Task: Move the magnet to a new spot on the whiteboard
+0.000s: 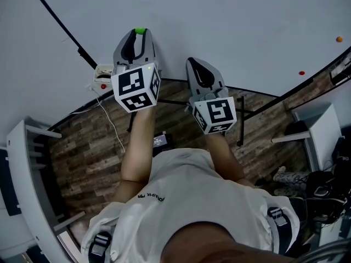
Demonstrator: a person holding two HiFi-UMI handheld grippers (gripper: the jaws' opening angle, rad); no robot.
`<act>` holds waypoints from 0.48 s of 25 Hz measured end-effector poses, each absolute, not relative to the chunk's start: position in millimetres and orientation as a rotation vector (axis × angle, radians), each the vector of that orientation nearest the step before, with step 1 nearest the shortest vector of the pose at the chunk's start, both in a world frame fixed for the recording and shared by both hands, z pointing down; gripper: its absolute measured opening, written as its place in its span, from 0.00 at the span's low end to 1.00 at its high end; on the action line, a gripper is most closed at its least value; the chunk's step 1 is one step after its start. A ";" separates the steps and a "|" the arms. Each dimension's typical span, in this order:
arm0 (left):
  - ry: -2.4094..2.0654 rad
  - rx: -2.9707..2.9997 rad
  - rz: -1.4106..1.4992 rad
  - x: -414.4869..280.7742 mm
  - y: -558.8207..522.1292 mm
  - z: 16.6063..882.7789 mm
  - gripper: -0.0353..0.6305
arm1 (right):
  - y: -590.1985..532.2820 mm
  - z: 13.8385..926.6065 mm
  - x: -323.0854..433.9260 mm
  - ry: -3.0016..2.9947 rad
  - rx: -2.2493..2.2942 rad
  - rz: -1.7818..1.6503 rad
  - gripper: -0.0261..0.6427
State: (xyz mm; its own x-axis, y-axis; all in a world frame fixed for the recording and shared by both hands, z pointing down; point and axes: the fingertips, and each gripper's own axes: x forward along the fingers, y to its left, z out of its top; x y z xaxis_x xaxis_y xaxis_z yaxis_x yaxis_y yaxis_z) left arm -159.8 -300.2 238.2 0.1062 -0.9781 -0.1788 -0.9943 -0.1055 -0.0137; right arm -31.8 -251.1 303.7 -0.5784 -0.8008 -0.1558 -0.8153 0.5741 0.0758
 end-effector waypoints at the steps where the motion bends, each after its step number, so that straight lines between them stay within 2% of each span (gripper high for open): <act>1: 2.007 -2.238 0.188 -158.3 -298.3 239.1 0.23 | -251.1 303.3 -31.4 2.693 -1.386 0.213 0.04; 12: 2.004 -2.245 0.206 -155.0 -281.9 251.1 0.23 | -249.8 301.8 -34.6 2.694 -1.366 0.217 0.04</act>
State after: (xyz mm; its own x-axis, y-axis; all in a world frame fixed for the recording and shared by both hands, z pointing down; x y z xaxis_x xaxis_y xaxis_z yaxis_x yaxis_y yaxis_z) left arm -155.0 -281.9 251.1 0.1115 -0.9765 -0.1844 -0.9936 -0.1129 -0.0028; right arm -34.6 -249.8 301.8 -0.5881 -0.7918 -0.1651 -0.8080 0.5843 0.0759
